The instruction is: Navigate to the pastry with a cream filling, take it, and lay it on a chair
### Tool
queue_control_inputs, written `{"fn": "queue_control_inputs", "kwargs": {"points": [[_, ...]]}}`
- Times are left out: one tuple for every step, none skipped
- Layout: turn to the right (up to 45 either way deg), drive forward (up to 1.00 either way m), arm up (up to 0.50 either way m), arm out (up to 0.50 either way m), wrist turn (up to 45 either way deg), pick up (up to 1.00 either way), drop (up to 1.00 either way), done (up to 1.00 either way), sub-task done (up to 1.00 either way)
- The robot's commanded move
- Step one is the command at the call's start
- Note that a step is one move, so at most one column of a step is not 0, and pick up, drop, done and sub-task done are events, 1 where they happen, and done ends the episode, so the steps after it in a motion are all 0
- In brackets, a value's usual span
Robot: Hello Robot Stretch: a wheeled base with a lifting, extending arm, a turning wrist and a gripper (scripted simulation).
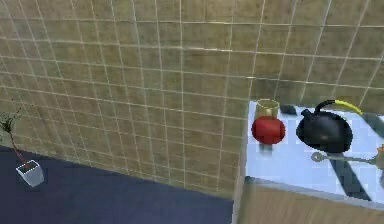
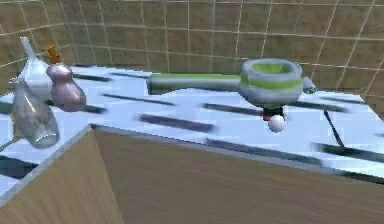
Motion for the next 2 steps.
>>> {"fn": "queue_control_inputs", "kwargs": {"points": [[-36.0,0.0,0.0,0.0,0.0,0.0,0.0,0.0,0.0],[-3.0,0.0,0.0,0.0,0.0,0.0,0.0,0.0,0.0]]}}
